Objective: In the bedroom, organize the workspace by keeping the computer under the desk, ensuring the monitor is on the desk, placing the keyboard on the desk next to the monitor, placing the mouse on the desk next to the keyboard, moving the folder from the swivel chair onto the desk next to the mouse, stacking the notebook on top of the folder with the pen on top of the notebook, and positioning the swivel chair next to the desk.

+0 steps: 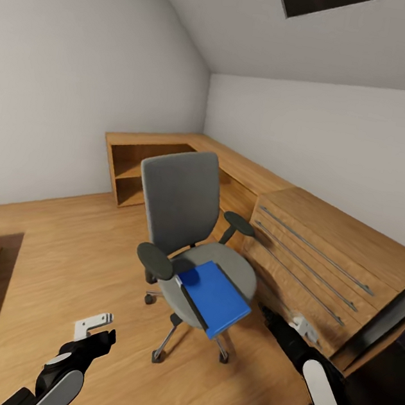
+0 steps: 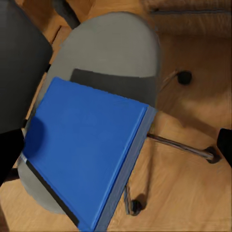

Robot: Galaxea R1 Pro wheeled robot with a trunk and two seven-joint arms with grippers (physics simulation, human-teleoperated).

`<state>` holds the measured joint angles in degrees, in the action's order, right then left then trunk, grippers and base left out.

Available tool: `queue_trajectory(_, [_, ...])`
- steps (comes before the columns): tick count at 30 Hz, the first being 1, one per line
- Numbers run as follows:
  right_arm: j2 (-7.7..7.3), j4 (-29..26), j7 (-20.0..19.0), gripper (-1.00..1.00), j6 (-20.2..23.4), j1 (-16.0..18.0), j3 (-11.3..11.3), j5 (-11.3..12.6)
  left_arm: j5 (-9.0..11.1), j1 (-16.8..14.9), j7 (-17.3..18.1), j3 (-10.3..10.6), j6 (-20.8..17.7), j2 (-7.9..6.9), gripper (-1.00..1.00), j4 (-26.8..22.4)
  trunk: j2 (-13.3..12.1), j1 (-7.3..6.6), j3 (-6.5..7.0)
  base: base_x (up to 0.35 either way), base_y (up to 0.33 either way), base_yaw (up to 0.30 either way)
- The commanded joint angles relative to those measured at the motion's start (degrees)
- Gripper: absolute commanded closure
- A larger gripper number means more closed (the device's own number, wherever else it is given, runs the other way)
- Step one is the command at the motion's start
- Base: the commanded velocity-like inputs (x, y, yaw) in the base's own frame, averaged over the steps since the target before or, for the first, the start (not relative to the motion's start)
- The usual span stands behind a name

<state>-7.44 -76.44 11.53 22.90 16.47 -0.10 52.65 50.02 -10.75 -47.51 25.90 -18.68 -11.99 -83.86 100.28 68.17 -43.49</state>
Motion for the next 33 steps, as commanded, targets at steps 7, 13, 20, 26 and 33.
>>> queue_trajectory(7, [-3.87,7.92,-10.84,-1.00,5.99,-0.03,-2.09,16.32,0.17,-0.06,-0.47,0.08,-0.13,-0.13,-1.00,-0.38,2.85,1.54,-1.32,0.000,0.000,-0.247])
queue_trajectory(13, [-3.90,10.33,-15.38,-1.00,8.43,-0.03,-2.07,17.71,0.20,-0.06,-0.52,0.03,-0.20,-0.38,-1.00,-1.84,5.26,2.86,-2.39,0.000,0.000,-0.056])
queue_trajectory(20, [-3.86,12.60,-22.94,-1.00,9.38,-0.03,-1.93,17.80,0.25,-0.06,-0.56,0.05,-0.22,-0.33,-1.00,-2.01,8.07,4.39,-3.65,0.000,0.000,-0.002])
queue_trajectory(26, [-3.58,12.74,-23.23,-1.00,8.96,-0.03,-1.85,17.80,0.30,-0.06,-0.57,0.09,-0.22,-0.32,-1.00,-2.01,10.47,5.71,-4.73,0.000,0.000,0.000])
queue_trajectory(33, [0.68,12.73,-22.78,-1.00,2.92,0.03,-1.71,17.38,0.34,-0.06,-0.57,0.20,-0.22,-0.11,-1.00,-1.87,13.28,7.25,-5.98,0.000,0.000,0.000])
